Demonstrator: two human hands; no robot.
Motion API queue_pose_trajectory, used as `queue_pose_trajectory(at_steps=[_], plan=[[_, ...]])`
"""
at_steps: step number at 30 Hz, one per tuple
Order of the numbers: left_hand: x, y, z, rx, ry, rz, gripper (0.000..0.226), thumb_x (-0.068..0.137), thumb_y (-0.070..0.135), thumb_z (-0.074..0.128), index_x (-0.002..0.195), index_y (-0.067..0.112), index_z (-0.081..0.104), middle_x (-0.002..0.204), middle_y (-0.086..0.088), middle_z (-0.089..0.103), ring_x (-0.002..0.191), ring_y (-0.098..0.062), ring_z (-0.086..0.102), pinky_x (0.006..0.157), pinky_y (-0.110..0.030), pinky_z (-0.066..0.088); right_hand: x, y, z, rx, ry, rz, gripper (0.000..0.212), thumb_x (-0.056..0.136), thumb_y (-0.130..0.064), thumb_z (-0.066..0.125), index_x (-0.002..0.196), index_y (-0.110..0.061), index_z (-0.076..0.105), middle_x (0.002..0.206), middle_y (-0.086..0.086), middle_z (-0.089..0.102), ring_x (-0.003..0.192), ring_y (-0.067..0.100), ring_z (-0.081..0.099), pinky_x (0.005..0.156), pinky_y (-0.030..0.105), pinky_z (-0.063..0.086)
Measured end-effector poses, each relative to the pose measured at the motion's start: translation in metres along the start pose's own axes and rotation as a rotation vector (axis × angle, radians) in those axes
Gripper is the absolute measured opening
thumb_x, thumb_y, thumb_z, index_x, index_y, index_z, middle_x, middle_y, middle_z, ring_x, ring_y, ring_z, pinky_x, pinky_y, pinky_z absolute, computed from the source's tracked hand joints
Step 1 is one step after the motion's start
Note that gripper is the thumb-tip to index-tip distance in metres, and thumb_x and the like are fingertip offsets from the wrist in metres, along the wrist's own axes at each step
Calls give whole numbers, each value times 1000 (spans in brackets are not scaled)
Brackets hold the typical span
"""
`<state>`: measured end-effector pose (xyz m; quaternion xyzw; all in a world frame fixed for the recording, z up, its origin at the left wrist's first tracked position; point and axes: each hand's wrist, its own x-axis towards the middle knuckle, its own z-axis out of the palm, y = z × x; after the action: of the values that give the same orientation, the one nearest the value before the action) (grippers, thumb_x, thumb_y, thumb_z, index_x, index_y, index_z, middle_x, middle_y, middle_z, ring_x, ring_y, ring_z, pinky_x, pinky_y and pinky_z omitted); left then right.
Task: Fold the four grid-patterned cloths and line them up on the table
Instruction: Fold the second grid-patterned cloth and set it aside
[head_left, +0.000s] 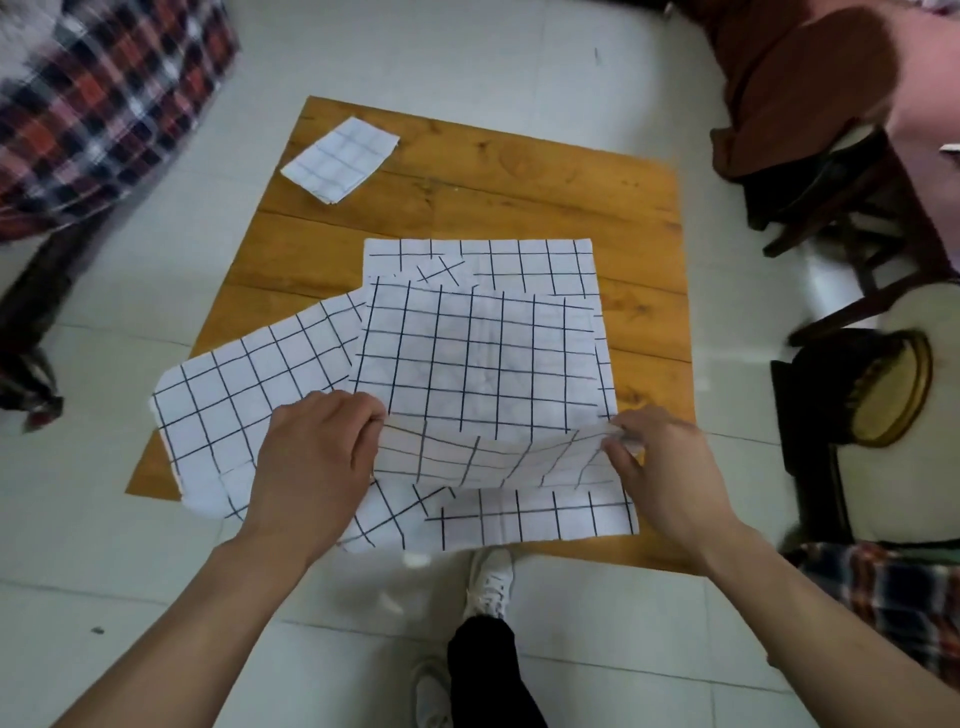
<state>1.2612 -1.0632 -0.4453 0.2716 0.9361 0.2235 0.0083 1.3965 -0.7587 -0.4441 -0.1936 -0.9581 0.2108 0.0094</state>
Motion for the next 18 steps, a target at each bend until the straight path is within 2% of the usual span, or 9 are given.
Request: queue_pose_trajectory(at_steps=[6,8,11,15,18], plan=[[66,-7,16,35,-17,9,16,94,29,50,91,21,63,81,4,64,80,-23,58,76,-40,40,52,7,5,58,-18,13,4,91,-18,67,93,-15,69,89,1,64,76,17,60,65,32,53],[86,-11,19,32,-31,10,14,93,30,52,89,21,62,79,5,65,79,-22,59,76,-42,44,71,12,8,54,-27,17,3,91,-18,67,89,-16,68,85,-1,62,73,15,57,62,29,50],[113,-19,25,33,-36,28,8,93,25,58,88,21,62,79,5,65,77,-22,60,74,-43,47,101,19,9,50,-49,46,12,91,-19,67,80,-18,62,77,-3,58,67,13,52,55,20,39],[143,-27,33,65,-16,33,5,92,20,58,88,19,61,79,3,64,75,-24,57,70,-42,45,136,21,11,90,-67,50,6,91,-20,66,89,-15,67,83,1,62,71,17,58,60,33,52],[162,-29,42,51,-35,0,9,88,10,65,90,18,61,81,0,64,76,-25,57,68,-43,47,157,26,18,96,-79,61,8,91,-18,66,85,-13,65,82,1,62,72,18,58,62,34,53]])
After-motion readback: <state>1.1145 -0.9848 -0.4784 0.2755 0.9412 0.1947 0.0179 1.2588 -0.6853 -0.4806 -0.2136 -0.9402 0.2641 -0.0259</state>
